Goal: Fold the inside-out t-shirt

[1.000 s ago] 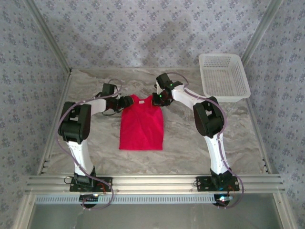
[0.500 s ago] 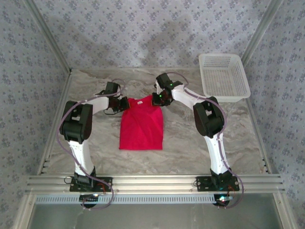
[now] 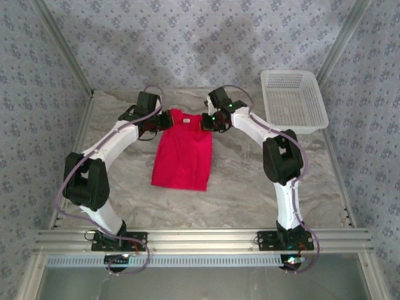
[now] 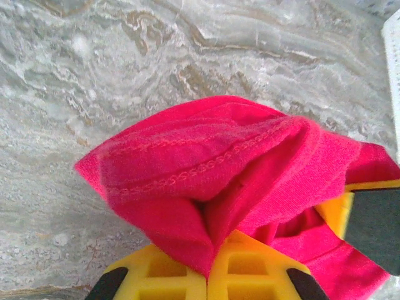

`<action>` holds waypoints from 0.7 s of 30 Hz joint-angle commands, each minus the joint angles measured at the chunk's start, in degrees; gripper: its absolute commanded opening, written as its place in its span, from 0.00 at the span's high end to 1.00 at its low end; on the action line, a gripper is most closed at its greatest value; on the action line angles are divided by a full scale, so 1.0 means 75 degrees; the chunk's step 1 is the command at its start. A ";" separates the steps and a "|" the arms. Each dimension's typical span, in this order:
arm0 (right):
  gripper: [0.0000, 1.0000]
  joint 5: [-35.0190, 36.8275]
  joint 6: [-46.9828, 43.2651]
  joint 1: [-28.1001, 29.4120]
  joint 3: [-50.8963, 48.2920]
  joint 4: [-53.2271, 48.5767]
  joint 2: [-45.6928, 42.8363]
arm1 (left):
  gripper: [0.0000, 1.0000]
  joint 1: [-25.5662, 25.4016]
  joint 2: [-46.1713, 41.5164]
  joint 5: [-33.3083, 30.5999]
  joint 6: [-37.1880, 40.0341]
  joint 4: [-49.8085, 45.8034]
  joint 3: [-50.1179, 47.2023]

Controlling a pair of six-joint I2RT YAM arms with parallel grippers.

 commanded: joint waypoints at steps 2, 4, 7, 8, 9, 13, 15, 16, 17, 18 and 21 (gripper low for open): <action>1.00 0.0149 -0.0175 -0.0125 0.0444 -0.0177 -0.0575 | 1.00 0.0165 -0.0153 0.0048 0.0275 -0.0223 0.0382; 1.00 0.0134 -0.0177 -0.0190 0.0767 -0.0177 -0.0636 | 1.00 0.0315 -0.0133 0.0247 0.0336 -0.0158 0.0621; 1.00 0.0117 -0.0097 -0.0293 0.1551 -0.0171 -0.0554 | 1.00 0.0642 0.0063 0.0756 0.0395 0.0056 0.1270; 1.00 0.0127 -0.0065 -0.0331 0.1936 -0.0360 -0.0466 | 1.00 0.0757 0.0173 0.1002 0.0391 0.0180 0.1578; 1.00 0.0148 -0.0095 -0.0358 0.2334 -0.0483 -0.0354 | 1.00 0.0844 0.0285 0.1214 0.0379 0.0280 0.1891; 1.00 0.0183 -0.0295 -0.0432 0.4014 -0.1071 0.0074 | 1.00 0.0963 0.0611 0.1951 0.0288 0.0924 0.2901; 1.00 0.0208 -0.0423 -0.0407 0.4076 -0.0985 -0.0054 | 1.00 0.0963 0.0574 0.2172 0.0201 0.1322 0.2890; 1.00 0.0210 -0.0474 -0.0378 0.3841 -0.0880 -0.0230 | 1.00 0.0963 0.0459 0.2264 0.0158 0.1588 0.2669; 1.00 0.0226 -0.0553 -0.0323 0.3406 -0.0673 -0.0481 | 1.00 0.0956 0.0261 0.2292 0.0109 0.1969 0.2216; 1.00 0.0250 -0.0611 -0.0265 0.2912 -0.0426 -0.0739 | 1.00 0.0940 0.0018 0.2282 0.0065 0.2363 0.1691; 1.00 0.0354 -0.0682 -0.0010 0.0777 0.0496 -0.1715 | 1.00 0.0829 -0.0792 0.2169 -0.0039 0.3448 -0.0255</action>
